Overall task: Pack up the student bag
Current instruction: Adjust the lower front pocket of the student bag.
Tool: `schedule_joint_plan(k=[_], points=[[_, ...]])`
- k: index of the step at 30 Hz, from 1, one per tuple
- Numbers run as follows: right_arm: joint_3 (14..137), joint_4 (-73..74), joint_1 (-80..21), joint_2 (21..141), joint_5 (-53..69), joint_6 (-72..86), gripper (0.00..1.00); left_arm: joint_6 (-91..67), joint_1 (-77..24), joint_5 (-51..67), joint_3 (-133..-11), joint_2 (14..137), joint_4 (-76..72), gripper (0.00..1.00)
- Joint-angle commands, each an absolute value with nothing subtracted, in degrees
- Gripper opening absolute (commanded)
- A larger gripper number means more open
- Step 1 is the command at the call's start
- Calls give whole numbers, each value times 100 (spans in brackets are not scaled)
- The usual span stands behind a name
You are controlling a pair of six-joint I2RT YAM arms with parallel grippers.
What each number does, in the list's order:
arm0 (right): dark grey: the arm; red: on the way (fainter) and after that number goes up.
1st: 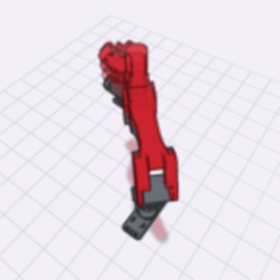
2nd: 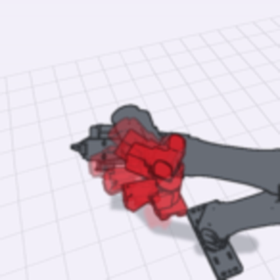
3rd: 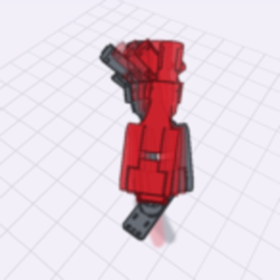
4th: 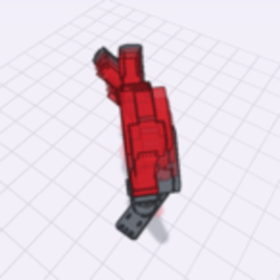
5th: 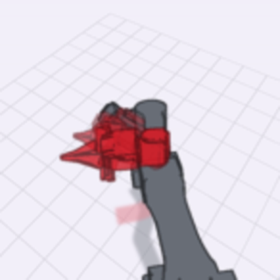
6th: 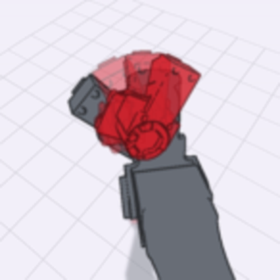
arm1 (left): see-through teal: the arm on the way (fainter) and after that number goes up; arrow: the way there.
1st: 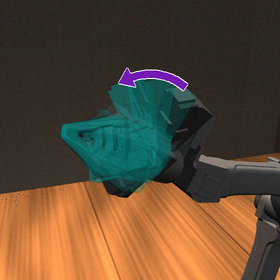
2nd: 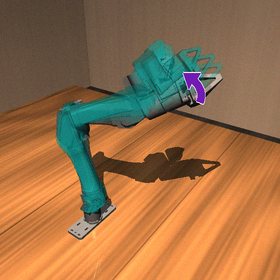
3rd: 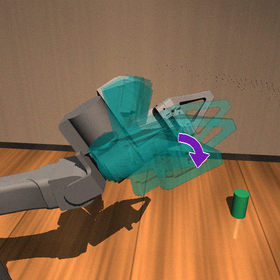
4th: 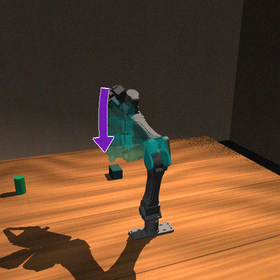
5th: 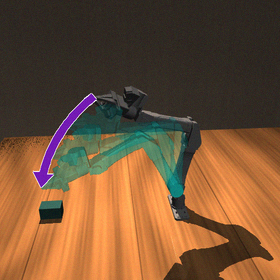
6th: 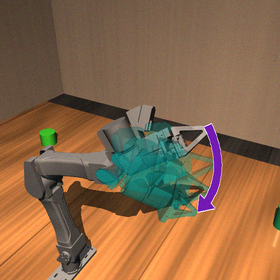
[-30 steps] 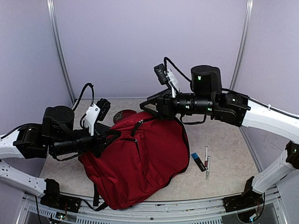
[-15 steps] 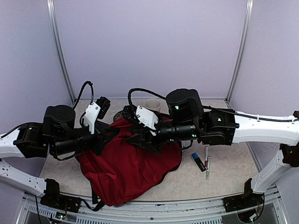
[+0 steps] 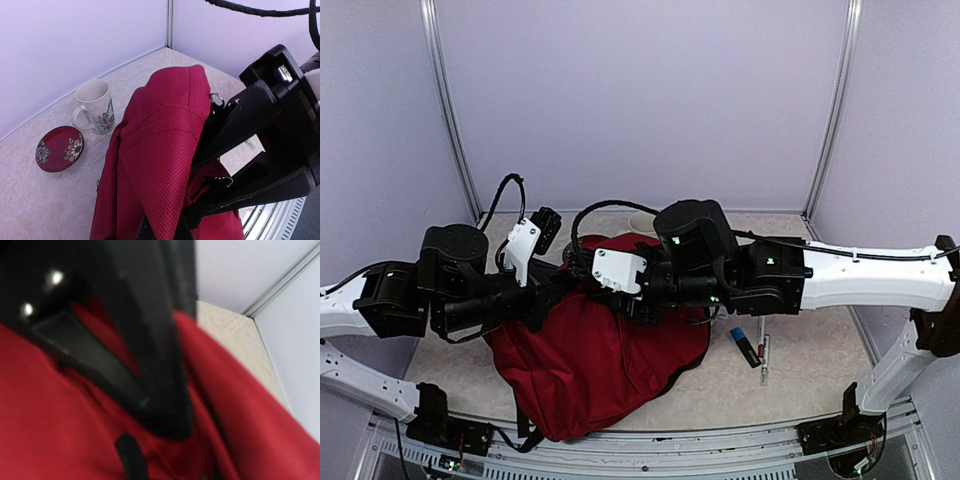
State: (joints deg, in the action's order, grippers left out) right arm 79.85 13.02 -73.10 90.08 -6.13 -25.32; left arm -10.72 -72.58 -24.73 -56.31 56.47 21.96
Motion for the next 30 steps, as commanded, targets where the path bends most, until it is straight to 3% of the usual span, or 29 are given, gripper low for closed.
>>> schedule_joint_plan(k=[1, 7, 23, 30], points=[[8172, 1426, -7405, 9133, -1002, -2698, 29, -969, -7274, -2750, -6065, 5501, 991, 0], [8252, 1426, -7607, 9168, -1011, -2715, 0, -944, -7273, -2852, -6038, 5504, 1019, 0], [7617, 1399, -7620, 8628, -695, -2198, 2, -835, -7232, -3310, -5994, 5440, 1243, 0], [7826, 1469, -7620, 8788, -751, -2205, 13, -862, -7227, -3312, -5985, 5414, 1262, 0]])
